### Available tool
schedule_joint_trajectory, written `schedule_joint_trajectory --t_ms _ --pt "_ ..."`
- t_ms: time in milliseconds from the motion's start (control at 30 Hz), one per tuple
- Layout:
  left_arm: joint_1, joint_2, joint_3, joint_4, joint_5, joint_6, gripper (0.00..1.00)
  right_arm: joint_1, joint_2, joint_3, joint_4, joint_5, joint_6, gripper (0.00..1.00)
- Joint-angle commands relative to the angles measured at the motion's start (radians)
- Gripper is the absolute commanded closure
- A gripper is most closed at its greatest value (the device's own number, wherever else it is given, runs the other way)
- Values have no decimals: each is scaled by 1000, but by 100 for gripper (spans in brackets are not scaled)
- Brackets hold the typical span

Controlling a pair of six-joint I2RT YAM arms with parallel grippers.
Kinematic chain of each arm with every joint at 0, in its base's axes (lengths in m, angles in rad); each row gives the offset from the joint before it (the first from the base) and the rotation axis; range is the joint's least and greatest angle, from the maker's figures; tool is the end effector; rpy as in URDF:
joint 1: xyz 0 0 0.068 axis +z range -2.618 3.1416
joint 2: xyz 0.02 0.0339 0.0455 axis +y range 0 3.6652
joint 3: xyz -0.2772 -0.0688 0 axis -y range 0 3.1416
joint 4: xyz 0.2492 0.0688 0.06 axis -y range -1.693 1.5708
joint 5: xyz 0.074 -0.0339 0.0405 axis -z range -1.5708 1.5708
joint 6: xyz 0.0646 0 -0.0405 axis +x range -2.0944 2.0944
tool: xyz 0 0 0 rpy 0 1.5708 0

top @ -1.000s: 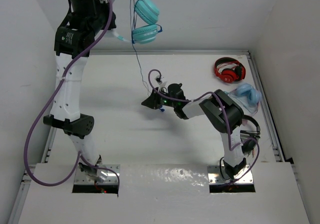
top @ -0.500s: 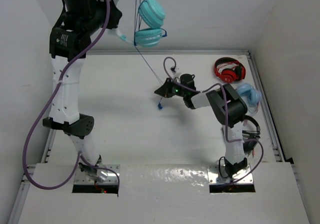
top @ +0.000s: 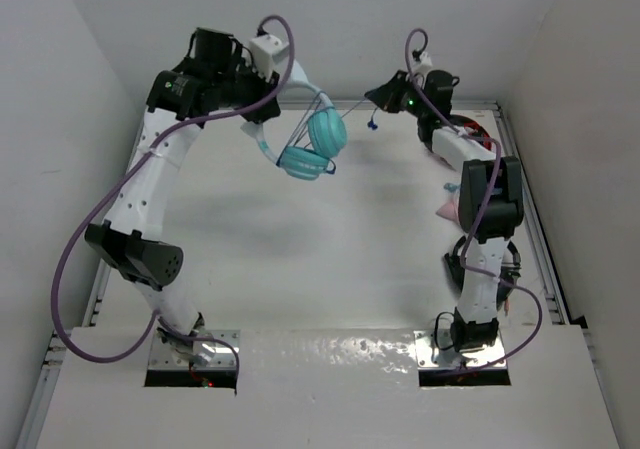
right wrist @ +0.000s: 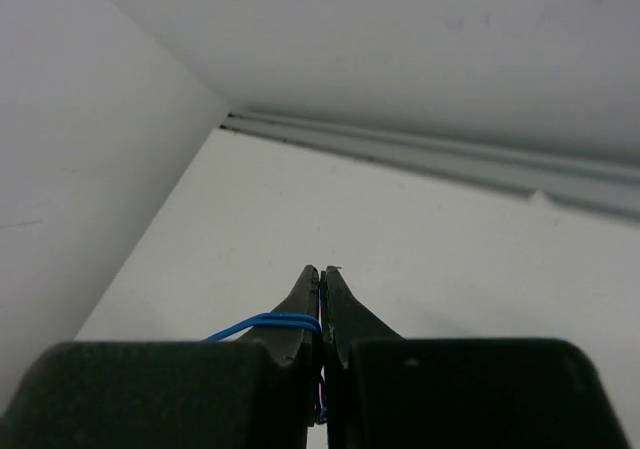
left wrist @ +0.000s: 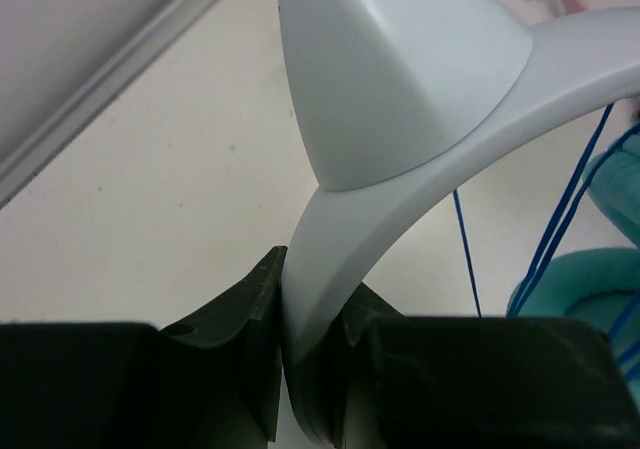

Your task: Wrap the headphones

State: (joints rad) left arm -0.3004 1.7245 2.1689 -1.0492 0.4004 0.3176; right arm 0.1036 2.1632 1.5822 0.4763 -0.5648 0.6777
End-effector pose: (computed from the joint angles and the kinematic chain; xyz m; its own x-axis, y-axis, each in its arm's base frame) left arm 0.3474 -0.1340 0.4728 -0.3352 0.4049 -0.8507 0.7195 0.6930 0.0463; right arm 0.5374 0.0906 0.2434 -0.4677 0.4838 -0.7397 -0.4153 0.6184 0.6671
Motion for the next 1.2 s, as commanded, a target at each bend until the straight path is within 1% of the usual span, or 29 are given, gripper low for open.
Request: schedule_joint_trajectory --t_ms 0,67,100,133,167,233,333,433,500,567,700,800,867,900,933,1000,1167 --pt "-52 -40 -58 -98 -18 175 100 -31 -65 154 -180 23 -127 100" --pt "-69 -33 -128 -109 -60 215 100 -31 -98 202 -238 23 -190 100" --pt "-75 -31 -151 -110 -114 230 100 -33 -109 214 -254 23 -210 100" --pt "-92 -28 -176 -112 -141 265 100 -33 -118 226 -284 23 -230 100" --pt "-101 -22 -219 -117 -170 281 100 -33 -137 249 -298 23 -242 100" --pt "-123 -17 -257 -107 -227 305 100 -33 -154 268 -337 23 -266 100" --pt "-138 -11 -346 -65 -310 308 100 -33 -190 277 -361 19 -286 100" --pt "-140 -2 -391 -6 -399 273 100 -31 -235 262 -383 3 -299 100" --pt "-138 7 -405 27 -493 243 100 -30 -270 234 -392 -21 -308 100" --pt "-140 20 -411 41 -534 222 100 -30 -292 225 -400 -36 -310 100" --pt "-143 56 -425 48 -607 184 100 -15 -332 239 -473 -81 -325 100" --pt "-143 92 -423 44 -652 164 100 24 -376 236 -527 -102 -339 100" --pt "-141 112 -414 57 -684 147 100 67 -425 202 -548 -106 -366 100" --pt "-140 118 -408 63 -698 129 100 80 -436 197 -602 -103 -413 100" --pt "-138 132 -393 70 -710 120 100 111 -443 197 -637 -89 -438 100" --pt "-128 151 -356 61 -727 94 100 133 -457 199 -718 -70 -484 100" --pt "-105 214 -284 35 -738 46 100 153 -489 203 -771 -57 -455 100"
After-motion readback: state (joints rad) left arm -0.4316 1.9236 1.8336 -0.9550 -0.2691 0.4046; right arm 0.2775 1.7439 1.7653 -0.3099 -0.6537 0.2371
